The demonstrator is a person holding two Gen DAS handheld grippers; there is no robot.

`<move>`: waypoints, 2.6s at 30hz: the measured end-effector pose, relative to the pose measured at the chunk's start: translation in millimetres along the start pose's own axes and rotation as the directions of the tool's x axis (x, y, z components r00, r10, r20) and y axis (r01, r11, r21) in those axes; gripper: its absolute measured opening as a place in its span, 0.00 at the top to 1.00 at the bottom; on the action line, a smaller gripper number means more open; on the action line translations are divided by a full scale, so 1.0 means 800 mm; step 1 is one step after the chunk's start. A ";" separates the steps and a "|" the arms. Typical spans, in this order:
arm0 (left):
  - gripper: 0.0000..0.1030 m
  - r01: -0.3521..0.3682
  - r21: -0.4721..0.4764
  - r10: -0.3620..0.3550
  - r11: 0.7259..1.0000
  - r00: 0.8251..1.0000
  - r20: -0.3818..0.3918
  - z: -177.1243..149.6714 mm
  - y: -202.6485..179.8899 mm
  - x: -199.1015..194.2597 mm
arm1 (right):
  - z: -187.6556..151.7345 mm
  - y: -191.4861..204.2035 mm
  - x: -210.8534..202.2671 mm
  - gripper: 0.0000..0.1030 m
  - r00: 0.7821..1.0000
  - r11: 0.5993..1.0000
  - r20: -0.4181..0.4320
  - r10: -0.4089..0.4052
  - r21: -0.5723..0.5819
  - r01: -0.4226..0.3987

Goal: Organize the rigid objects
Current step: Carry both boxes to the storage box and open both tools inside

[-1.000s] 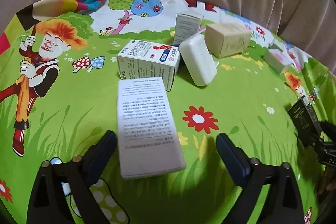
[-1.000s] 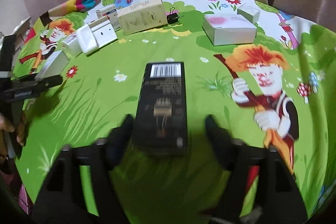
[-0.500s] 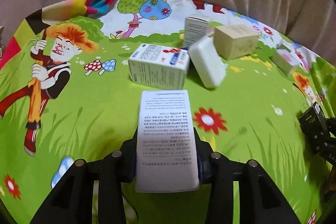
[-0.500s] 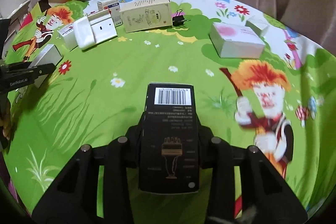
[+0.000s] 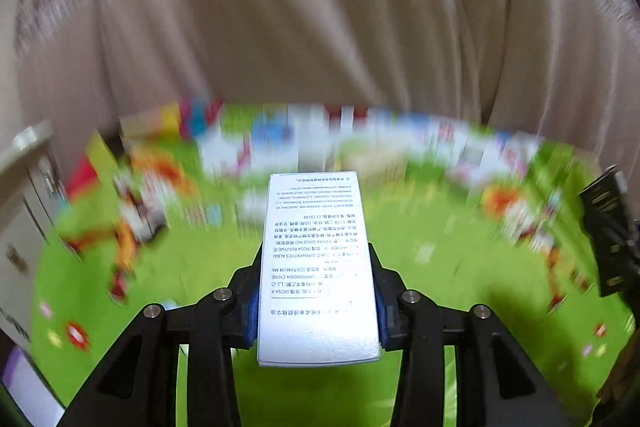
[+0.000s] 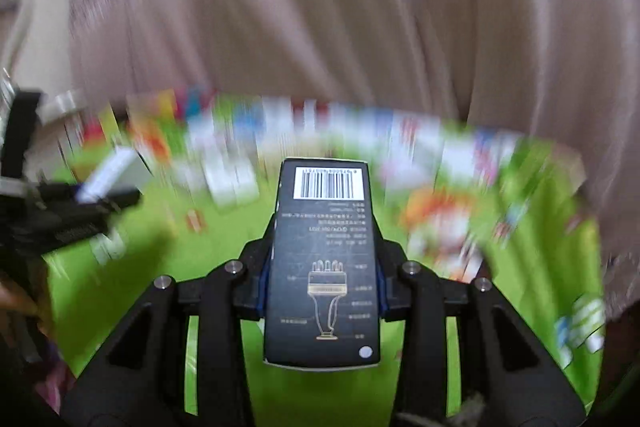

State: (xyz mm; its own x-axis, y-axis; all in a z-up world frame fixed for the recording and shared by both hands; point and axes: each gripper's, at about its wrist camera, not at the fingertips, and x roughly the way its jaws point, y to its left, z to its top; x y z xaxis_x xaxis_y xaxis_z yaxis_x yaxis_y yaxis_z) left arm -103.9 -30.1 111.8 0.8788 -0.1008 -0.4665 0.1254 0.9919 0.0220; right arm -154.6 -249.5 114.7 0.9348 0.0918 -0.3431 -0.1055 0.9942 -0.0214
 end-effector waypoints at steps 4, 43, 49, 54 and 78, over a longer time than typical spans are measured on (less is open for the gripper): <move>0.59 -0.016 -0.009 0.019 1.000 0.933 0.360 0.042 -0.014 -0.114 | 0.042 0.017 -0.118 0.59 0.926 0.993 0.365 -0.095 -0.026 0.112; 0.58 -0.242 -0.154 0.279 0.958 0.910 0.305 -0.043 0.160 -0.282 | 0.073 0.262 -0.159 0.59 0.826 0.816 0.170 0.538 -0.352 -0.459; 0.58 -0.290 -0.195 0.331 0.937 0.917 0.222 -0.077 0.196 -0.290 | 0.061 0.310 -0.145 0.59 0.785 0.745 0.069 0.615 -0.376 -0.551; 0.58 -0.327 -0.232 0.364 0.916 0.921 0.140 -0.109 0.224 -0.292 | 0.043 0.353 -0.140 0.59 0.755 0.682 -0.017 0.656 -0.416 -0.602; 0.58 -0.450 -0.411 0.334 0.793 0.885 -0.324 -0.243 0.330 -0.240 | -0.070 0.493 -0.077 0.58 0.617 0.449 -0.481 0.623 -0.426 -0.786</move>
State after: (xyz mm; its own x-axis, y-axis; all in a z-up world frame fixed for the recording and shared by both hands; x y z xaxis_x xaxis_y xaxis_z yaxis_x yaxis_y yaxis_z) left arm -328.8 266.2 35.5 0.6703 0.2679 -0.6921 -0.4856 0.8635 -0.1361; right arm -273.0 133.5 75.2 0.3477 0.6486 -0.6770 -0.9261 0.3502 -0.1401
